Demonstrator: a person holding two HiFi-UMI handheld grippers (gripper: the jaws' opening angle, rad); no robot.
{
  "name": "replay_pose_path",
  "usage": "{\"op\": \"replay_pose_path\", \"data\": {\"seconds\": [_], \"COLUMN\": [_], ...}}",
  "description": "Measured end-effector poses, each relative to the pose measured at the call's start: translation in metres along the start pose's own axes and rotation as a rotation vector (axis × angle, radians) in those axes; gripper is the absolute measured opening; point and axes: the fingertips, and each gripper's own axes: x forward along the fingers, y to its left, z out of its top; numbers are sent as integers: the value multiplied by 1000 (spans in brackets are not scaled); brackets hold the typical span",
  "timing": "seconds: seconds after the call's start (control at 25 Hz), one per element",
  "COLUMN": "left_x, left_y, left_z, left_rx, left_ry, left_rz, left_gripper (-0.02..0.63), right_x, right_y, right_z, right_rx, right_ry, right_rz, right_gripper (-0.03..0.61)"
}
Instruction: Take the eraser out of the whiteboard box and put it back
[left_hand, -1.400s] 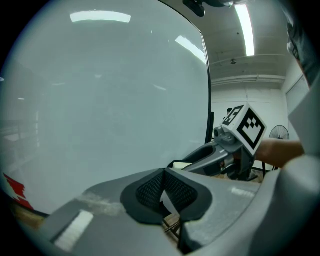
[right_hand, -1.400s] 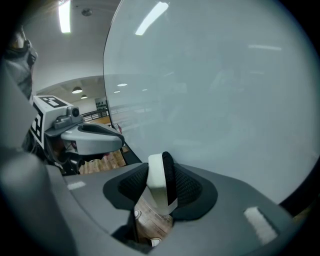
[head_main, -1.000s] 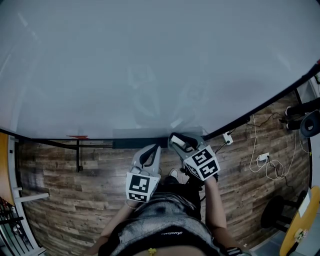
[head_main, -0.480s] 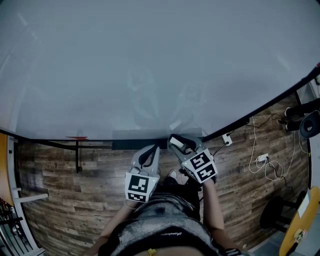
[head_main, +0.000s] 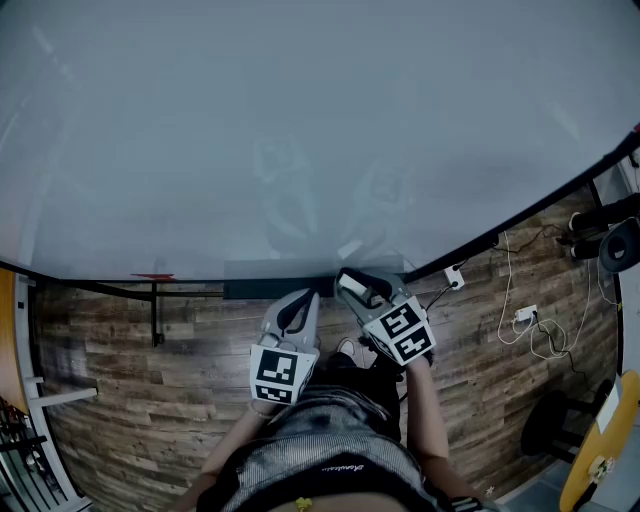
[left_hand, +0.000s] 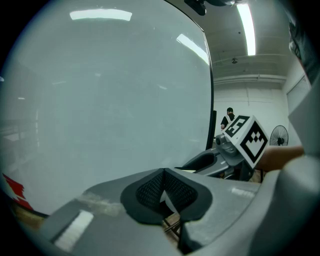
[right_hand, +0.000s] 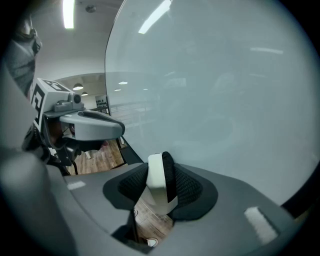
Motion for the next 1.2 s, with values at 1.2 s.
{"op": "replay_pose_path", "data": {"seconds": [1.2], "left_x": [-2], "left_y": [-7], "left_z": [0], "left_rx": [11], "left_ry": [0], "left_rz": [-15], "left_gripper": [0], "right_x": [-6], "right_y": [3], "right_z": [-1], "right_rx": [1], "right_ry": [-26], "right_rz": [-2], "right_gripper": [205]}}
